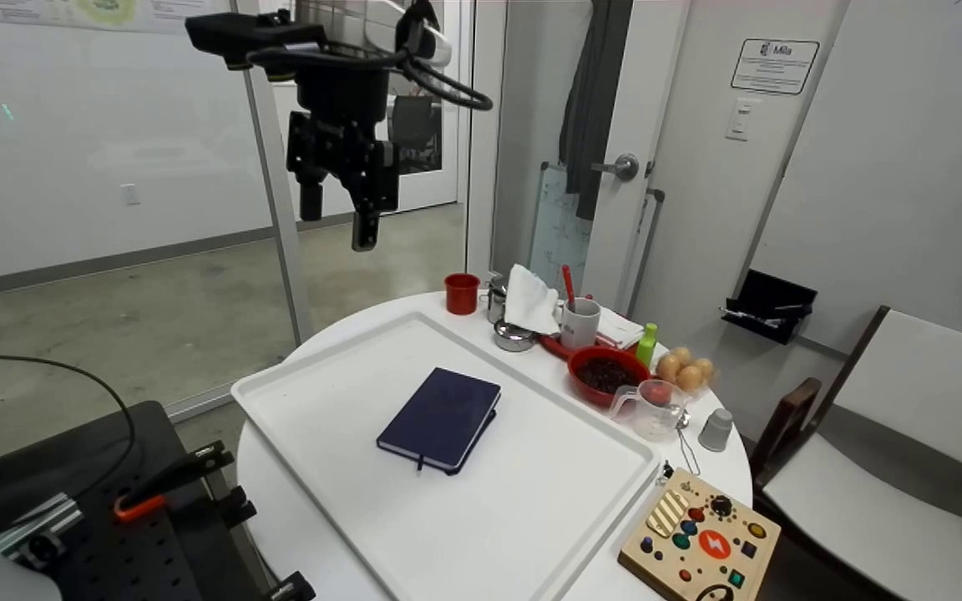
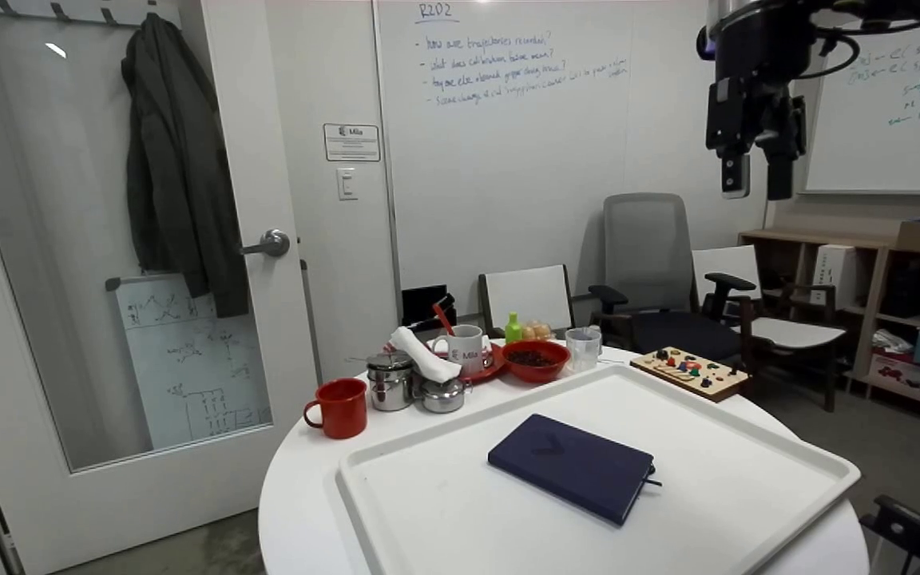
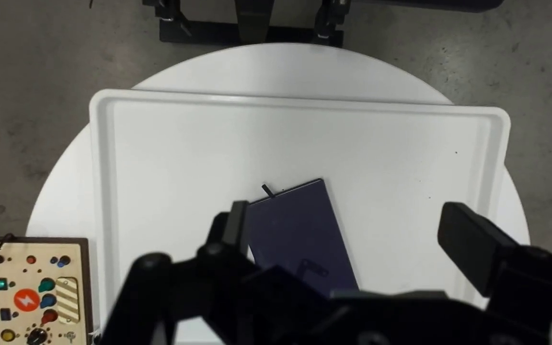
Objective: Open the book on the table
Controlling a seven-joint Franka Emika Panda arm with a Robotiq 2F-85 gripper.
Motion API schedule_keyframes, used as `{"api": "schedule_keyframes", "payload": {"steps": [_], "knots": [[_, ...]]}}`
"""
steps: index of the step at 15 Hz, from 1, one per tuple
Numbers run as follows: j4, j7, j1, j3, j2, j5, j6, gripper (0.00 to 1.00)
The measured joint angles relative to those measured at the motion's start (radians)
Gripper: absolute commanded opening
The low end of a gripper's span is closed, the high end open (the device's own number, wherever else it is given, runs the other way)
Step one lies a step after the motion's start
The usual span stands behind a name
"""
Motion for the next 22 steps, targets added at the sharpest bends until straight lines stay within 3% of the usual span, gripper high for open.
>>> {"api": "schedule_keyframes", "payload": {"steps": [3,5,10,15,18,22], "knots": [[-0.007,-0.01,-0.002,-0.003,0.028,0.005,0.019,1.0],[-0.006,-0.078,0.0,-0.015,0.077,0.015,0.096,1.0],[0.107,-0.254,-0.001,-0.038,0.297,0.018,0.236,1.0],[0.352,-0.312,-0.013,-0.027,0.557,0.043,0.222,1.0],[0.49,-0.359,-0.044,0.003,0.698,0.131,0.124,1.0],[0.565,-0.377,-0.07,0.019,0.771,0.157,0.072,1.0]]}}
